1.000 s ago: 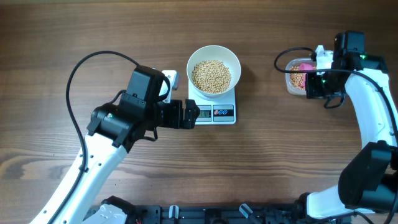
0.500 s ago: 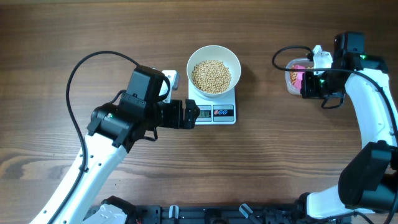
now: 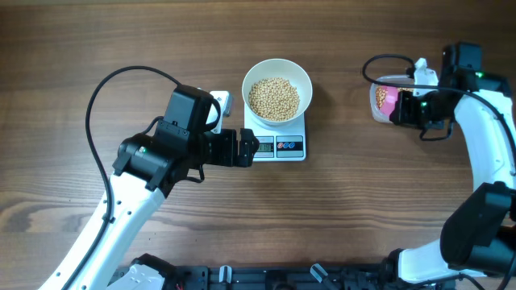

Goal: Scoop item into bowl and weigh 150g on scale
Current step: 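Drag the pink scoop through the soybeans in the tub to fill it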

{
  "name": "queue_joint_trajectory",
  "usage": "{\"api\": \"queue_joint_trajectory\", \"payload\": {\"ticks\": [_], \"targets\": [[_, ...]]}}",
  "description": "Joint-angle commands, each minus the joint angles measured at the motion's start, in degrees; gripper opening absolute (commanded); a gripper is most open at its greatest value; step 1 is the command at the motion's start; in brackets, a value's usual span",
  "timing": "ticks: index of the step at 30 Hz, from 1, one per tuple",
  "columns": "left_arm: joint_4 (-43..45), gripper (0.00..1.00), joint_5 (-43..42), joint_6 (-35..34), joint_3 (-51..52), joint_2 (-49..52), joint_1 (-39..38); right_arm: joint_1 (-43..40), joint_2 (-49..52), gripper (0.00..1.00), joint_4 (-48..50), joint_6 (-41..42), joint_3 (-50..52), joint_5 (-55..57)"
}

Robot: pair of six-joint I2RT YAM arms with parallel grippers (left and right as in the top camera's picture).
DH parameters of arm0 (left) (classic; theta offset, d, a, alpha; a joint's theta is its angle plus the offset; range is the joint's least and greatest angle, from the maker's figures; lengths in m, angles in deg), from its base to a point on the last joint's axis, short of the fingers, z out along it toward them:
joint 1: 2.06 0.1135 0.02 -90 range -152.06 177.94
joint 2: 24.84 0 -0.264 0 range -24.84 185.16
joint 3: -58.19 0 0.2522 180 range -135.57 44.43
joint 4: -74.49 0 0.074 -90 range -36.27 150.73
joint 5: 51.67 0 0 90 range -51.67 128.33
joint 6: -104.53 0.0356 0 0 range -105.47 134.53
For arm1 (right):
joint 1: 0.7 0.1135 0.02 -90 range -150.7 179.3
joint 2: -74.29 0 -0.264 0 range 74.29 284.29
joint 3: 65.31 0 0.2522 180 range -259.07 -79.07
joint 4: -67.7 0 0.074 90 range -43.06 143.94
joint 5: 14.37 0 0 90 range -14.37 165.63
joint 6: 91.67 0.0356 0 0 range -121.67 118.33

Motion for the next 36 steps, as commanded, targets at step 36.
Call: {"api": "queue_joint_trajectory", "payload": {"ticks": [36], "targets": [[0.1, 1.0, -0.5, 1.2, 0.2, 0.2, -0.3, -21.7, 0.9, 0.04, -2.8, 3.0, -0.6, -26.2]]}}
